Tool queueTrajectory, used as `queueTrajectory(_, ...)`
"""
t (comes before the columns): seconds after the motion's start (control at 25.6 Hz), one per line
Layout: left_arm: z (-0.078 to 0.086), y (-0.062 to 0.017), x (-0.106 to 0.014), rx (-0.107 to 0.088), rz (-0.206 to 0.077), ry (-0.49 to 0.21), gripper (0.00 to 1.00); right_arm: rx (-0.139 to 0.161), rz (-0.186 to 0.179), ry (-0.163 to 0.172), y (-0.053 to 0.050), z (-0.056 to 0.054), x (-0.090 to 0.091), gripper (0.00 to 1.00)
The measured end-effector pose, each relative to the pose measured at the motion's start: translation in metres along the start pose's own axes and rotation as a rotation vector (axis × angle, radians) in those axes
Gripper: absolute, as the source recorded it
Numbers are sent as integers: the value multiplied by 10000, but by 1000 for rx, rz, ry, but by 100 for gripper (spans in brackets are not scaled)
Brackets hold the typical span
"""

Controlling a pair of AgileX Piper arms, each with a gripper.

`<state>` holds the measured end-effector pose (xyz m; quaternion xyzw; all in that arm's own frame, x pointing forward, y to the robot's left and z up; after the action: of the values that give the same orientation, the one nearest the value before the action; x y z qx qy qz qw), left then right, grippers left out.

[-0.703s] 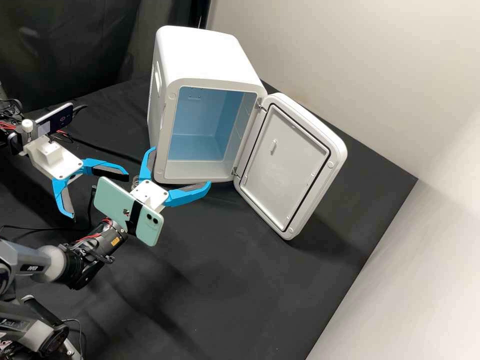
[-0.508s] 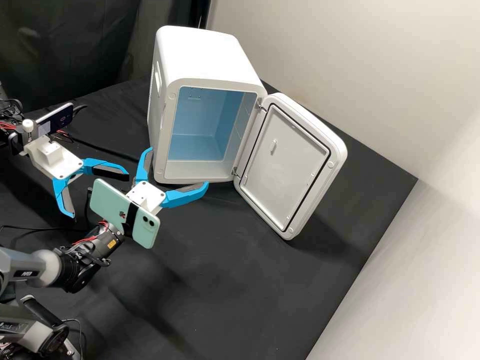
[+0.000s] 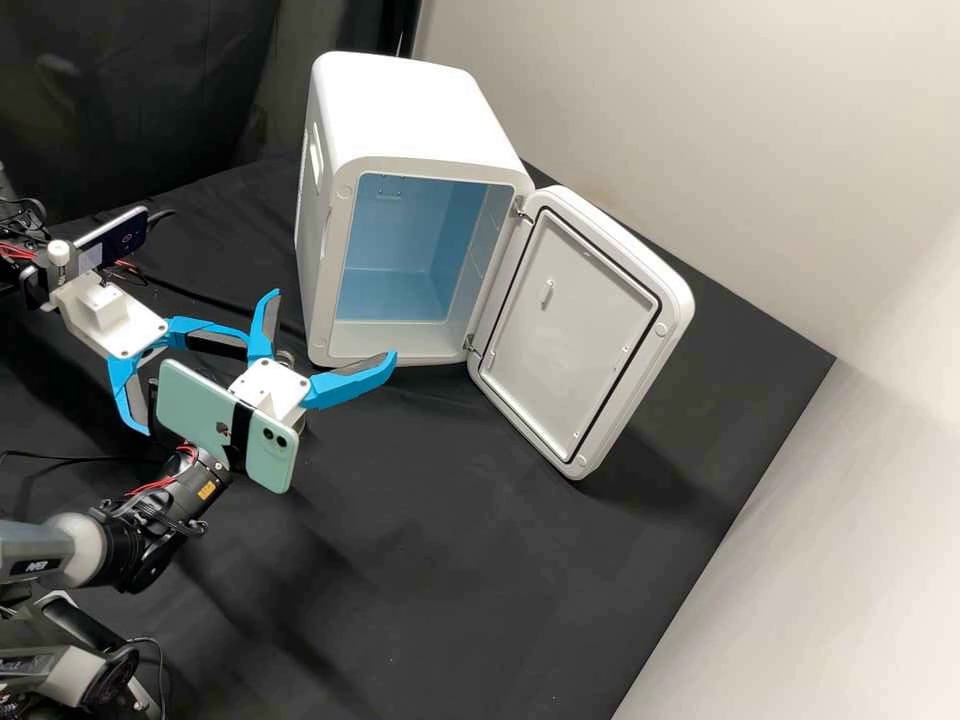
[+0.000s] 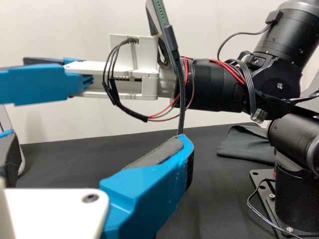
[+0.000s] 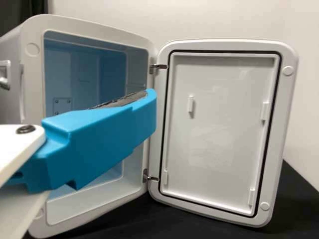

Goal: Place the flask in the incubator

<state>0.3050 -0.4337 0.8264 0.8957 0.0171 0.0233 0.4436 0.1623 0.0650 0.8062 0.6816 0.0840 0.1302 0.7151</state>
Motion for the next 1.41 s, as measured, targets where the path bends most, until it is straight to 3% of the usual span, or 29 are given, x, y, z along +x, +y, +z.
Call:
queueTrajectory(0.2, 9, -1, 0, 7, -2, -12, 100, 6, -13, 28, -20, -47, -13, 100)
queueTrajectory(0.31, 9, -3, 0, -3, -4, -12, 100, -6, -14, 50, -24, -89, -32, 100)
queueTrajectory(0.35, 9, -3, 0, -9, -4, -17, 100, -4, -13, 64, -22, -115, -40, 100)
queueTrajectory(0.51, 23, -5, -1, 1, -7, -32, 100, -11, -23, 114, -38, -202, -66, 100)
queueTrajectory(0.66, 19, -5, 0, -19, -7, -31, 100, 3, -41, 134, -68, -239, -74, 100)
queueTrajectory(0.9, 16, -13, -1, -22, -16, -28, 100, 9, -50, 108, -92, -211, -61, 100)
queueTrajectory(1.13, -23, -11, 7, -23, -23, -12, 100, -4, -22, 60, -37, -115, -40, 100)
queueTrajectory(1.29, -42, 6, 23, -24, -21, -4, 100, 3, -82, 42, -104, -42, -8, 100)
queueTrajectory(1.41, -43, 2, 23, -24, -26, -3, 100, 10, -130, 8, -196, 19, 20, 100)
